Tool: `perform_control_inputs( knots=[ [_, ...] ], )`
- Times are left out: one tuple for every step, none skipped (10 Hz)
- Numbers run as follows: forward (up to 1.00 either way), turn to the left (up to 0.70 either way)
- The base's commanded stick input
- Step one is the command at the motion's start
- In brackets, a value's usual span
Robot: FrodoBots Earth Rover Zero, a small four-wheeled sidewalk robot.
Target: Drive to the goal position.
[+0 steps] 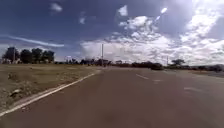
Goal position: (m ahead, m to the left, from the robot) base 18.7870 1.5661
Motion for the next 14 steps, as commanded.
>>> perform_control_inputs(
  knots=[
    [1.0,0.0],
    [1.0,0.0],
    [1.0,0.0],
    [1.0,0.0],
    [1.0,0.0],
    [1.0,0.0],
    [1.0,0.0],
    [1.0,0.0],
    [1.0,0.0],
    [1.0,0.0],
    [1.0,0.0],
    [1.0,0.0],
    [1.0,0.0],
    [1.0,0.0]
  ],
)
